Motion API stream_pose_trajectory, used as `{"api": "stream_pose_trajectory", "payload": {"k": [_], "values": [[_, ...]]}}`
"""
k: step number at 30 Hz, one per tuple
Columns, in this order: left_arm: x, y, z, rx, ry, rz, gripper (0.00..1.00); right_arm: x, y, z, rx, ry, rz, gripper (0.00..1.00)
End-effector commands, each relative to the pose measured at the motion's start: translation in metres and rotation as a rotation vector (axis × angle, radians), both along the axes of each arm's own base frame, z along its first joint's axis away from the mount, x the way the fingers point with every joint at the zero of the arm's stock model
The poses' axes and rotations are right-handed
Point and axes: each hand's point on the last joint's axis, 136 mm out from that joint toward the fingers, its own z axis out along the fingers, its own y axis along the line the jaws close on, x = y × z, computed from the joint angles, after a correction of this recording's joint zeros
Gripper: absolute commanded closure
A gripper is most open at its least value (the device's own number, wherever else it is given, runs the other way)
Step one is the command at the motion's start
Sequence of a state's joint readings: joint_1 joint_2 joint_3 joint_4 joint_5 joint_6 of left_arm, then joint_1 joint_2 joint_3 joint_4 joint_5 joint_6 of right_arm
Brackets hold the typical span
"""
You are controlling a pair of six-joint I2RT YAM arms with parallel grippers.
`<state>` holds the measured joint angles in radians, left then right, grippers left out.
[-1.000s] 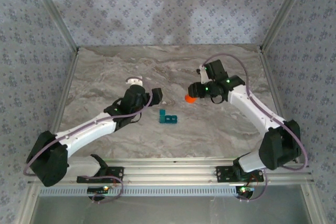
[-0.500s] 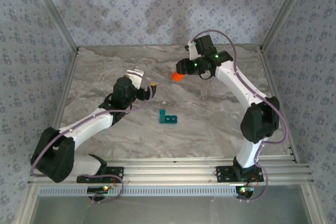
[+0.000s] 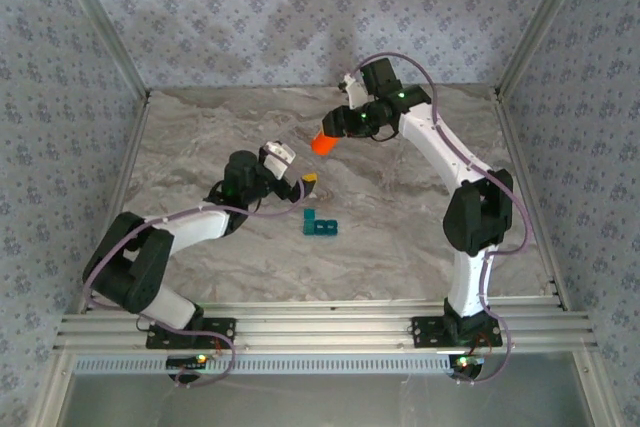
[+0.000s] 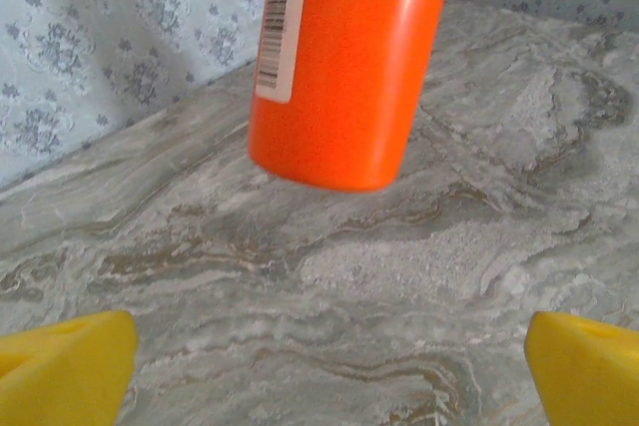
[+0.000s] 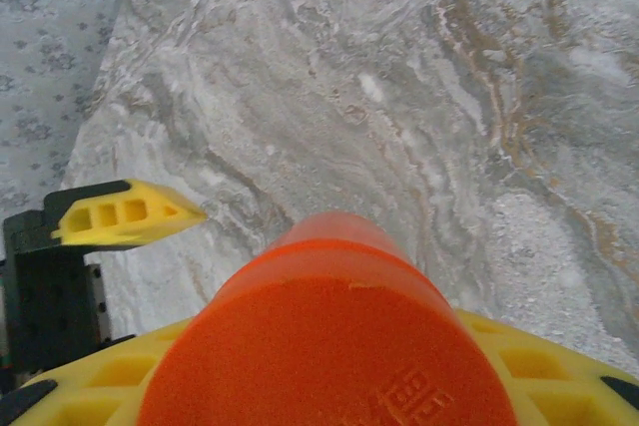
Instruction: Sort the pills into containers
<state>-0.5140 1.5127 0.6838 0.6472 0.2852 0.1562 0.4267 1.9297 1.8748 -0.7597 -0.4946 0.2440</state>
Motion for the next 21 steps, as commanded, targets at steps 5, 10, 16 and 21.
{"api": "stream_pose_trajectory", "payload": {"k": [5,10,16,21], "values": [[0.001,-0.008,0.026,-0.101,-0.09,-0.041,0.01,-0.017,0.026,0.015,0.083,0.025,0.072,0.75],[0.004,-0.006,0.024,-0.109,-0.084,-0.03,0.01,-0.028,0.035,0.015,0.081,0.025,0.096,0.75],[0.007,-0.008,0.021,-0.119,-0.074,-0.032,0.04,-0.039,0.035,0.013,0.069,0.028,0.104,0.75],[0.011,-0.01,0.019,-0.134,-0.065,-0.038,0.06,-0.048,0.037,0.014,0.061,0.027,0.113,0.75]]}}
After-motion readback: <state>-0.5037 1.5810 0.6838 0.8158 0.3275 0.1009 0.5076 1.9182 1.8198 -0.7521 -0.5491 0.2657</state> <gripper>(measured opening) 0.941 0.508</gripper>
